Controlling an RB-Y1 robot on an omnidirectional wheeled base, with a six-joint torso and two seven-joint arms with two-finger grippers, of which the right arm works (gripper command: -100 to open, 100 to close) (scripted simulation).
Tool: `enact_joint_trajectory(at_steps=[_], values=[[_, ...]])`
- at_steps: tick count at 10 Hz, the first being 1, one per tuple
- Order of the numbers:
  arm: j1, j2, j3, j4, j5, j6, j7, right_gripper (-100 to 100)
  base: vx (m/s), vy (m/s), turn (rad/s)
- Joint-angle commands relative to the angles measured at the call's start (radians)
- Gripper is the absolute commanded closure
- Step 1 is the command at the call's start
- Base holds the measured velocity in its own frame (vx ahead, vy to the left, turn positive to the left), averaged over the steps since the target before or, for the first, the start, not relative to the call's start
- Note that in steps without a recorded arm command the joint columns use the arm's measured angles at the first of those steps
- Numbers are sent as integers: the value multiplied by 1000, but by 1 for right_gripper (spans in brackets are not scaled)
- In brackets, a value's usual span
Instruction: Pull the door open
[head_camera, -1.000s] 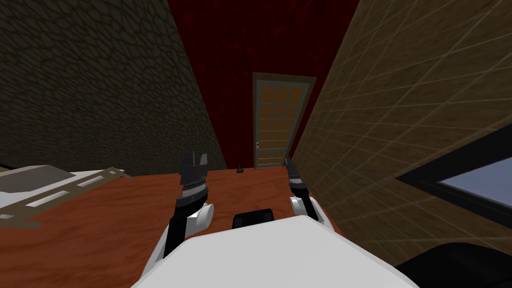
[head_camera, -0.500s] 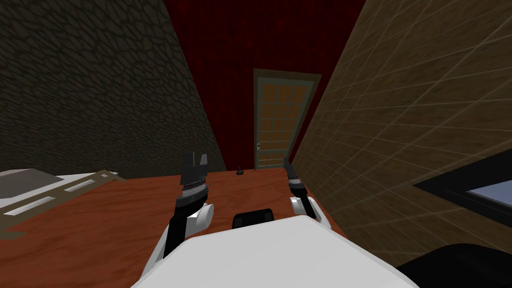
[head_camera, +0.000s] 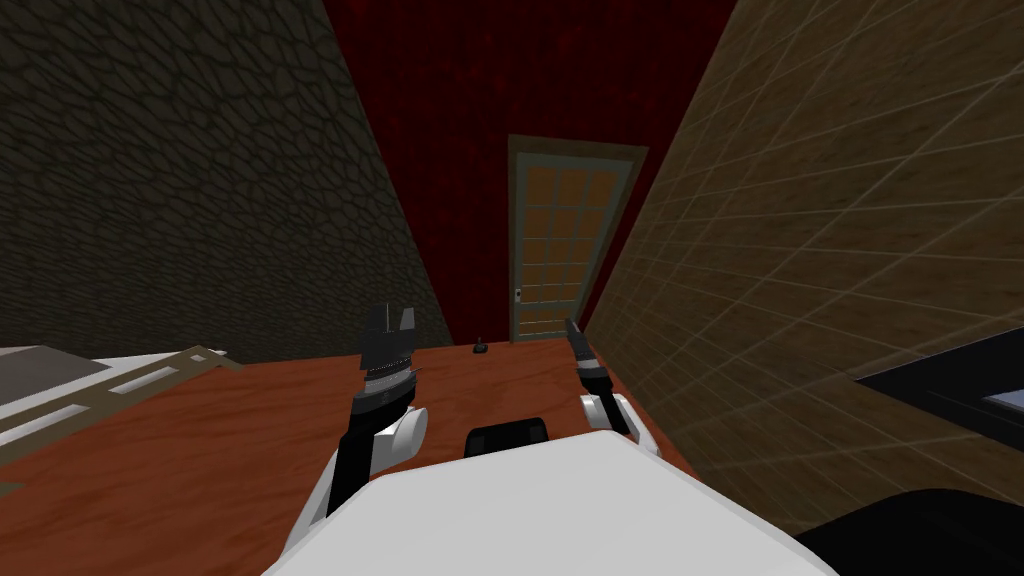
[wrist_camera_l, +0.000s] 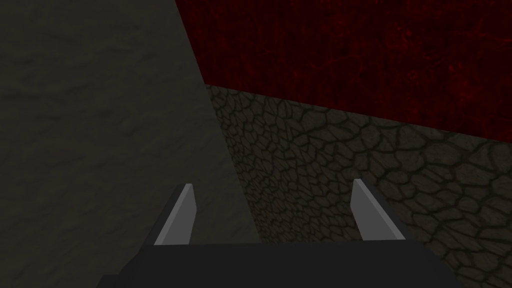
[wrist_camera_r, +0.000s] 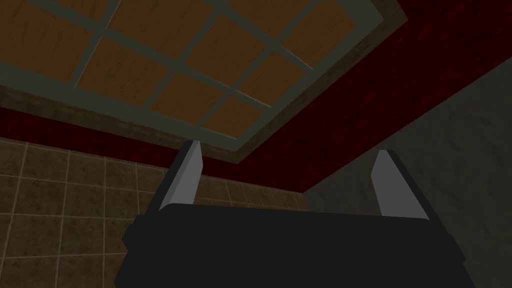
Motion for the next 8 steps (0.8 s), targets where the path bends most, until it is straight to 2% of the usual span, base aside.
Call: enact_joint_trajectory(at_steps=[1,8], values=[[-10,-2,-6,36,10,-14,27,-100,110,26,-14],[-55,-14,-39,177,51,-55,136,-100,98,30,-10]])
